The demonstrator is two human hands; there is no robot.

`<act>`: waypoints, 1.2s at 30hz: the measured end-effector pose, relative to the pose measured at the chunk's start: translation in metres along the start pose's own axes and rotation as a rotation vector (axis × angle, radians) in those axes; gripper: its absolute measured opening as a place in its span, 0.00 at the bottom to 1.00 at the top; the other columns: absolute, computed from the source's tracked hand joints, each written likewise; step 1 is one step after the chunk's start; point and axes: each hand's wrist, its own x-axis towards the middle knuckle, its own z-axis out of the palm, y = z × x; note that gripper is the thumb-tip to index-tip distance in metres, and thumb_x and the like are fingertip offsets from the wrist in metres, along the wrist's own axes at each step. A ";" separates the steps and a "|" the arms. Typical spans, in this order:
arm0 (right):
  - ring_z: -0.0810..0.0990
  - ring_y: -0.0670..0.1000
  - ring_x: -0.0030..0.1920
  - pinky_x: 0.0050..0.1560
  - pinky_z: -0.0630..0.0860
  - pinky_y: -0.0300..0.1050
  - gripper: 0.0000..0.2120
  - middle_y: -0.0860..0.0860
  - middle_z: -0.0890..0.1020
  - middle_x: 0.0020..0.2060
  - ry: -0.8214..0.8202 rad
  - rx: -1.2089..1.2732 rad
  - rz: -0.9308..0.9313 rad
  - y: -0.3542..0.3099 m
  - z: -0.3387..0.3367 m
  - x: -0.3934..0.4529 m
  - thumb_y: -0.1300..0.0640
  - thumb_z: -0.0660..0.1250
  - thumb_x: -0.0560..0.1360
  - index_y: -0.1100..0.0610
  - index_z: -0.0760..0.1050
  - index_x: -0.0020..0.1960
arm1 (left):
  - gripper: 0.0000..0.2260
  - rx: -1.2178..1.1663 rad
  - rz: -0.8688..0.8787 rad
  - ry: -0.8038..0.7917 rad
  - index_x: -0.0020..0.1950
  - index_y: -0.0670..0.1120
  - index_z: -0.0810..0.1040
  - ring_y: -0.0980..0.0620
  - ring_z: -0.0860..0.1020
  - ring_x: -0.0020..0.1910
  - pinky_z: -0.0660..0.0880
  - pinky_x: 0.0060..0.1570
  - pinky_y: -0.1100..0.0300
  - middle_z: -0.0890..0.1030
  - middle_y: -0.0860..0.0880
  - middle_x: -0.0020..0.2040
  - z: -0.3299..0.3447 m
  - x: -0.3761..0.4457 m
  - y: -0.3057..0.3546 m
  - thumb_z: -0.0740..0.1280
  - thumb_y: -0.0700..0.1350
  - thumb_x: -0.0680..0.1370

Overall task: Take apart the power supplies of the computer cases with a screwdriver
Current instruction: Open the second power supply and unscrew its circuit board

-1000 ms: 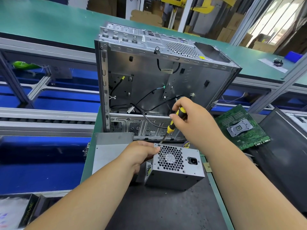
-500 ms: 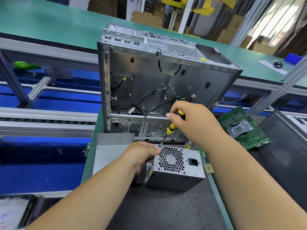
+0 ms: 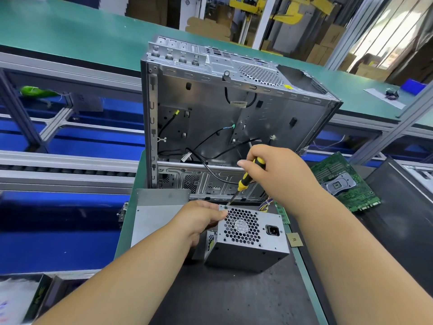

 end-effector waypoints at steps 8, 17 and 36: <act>0.74 0.42 0.36 0.36 0.69 0.43 0.06 0.45 0.76 0.40 -0.103 0.225 -0.028 0.000 -0.001 -0.002 0.56 0.65 0.79 0.47 0.70 0.49 | 0.12 0.005 0.016 -0.007 0.45 0.42 0.81 0.44 0.83 0.48 0.73 0.66 0.44 0.85 0.44 0.41 0.000 0.000 0.001 0.80 0.38 0.67; 0.73 0.44 0.31 0.32 0.66 0.43 0.13 0.44 0.78 0.29 0.012 0.066 0.045 0.003 0.001 0.000 0.41 0.63 0.78 0.48 0.71 0.42 | 0.14 -0.007 0.007 -0.003 0.46 0.42 0.81 0.40 0.81 0.57 0.70 0.69 0.42 0.84 0.41 0.46 0.000 0.002 -0.001 0.81 0.38 0.65; 0.69 0.45 0.30 0.32 0.63 0.43 0.04 0.46 0.73 0.33 -0.099 0.152 -0.012 -0.001 -0.002 0.000 0.52 0.63 0.81 0.49 0.68 0.50 | 0.15 -0.004 0.002 -0.036 0.47 0.42 0.81 0.40 0.81 0.57 0.70 0.69 0.42 0.84 0.41 0.48 0.001 0.005 -0.002 0.81 0.40 0.64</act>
